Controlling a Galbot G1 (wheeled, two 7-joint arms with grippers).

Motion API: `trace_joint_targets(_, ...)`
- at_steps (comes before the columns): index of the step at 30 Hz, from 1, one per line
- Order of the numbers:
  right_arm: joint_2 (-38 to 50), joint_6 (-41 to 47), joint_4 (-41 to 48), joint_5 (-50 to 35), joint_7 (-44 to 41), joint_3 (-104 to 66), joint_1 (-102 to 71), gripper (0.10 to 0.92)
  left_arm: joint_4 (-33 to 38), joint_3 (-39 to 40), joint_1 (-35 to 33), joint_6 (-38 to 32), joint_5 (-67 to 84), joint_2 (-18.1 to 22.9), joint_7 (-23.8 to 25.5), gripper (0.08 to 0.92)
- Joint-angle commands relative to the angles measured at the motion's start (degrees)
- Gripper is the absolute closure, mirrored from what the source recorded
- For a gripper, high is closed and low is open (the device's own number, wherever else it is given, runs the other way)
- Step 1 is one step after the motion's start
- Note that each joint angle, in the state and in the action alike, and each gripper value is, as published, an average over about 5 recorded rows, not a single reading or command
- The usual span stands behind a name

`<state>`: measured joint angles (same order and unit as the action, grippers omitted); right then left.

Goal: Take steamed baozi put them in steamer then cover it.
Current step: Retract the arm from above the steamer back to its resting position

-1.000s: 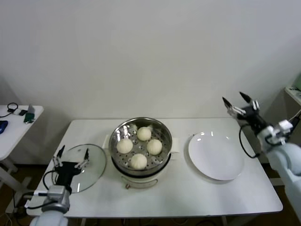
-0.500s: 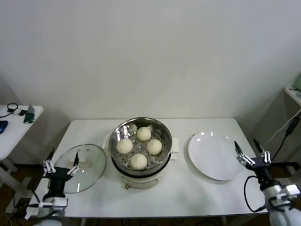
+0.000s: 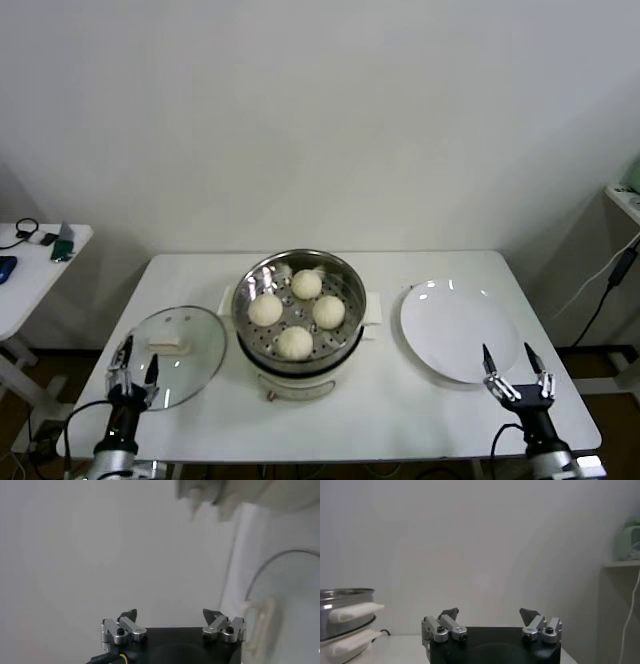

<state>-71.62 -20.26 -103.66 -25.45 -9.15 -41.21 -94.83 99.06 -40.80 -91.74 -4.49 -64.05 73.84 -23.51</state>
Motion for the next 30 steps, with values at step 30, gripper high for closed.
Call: trace_joint_targets(30,-4.4,-7.0,0.8,3.1,0.9,3.7,-6.5,0.203,-18.6,1.5,15.1,0.8,-10.8,-3.0,4.8,0.177)
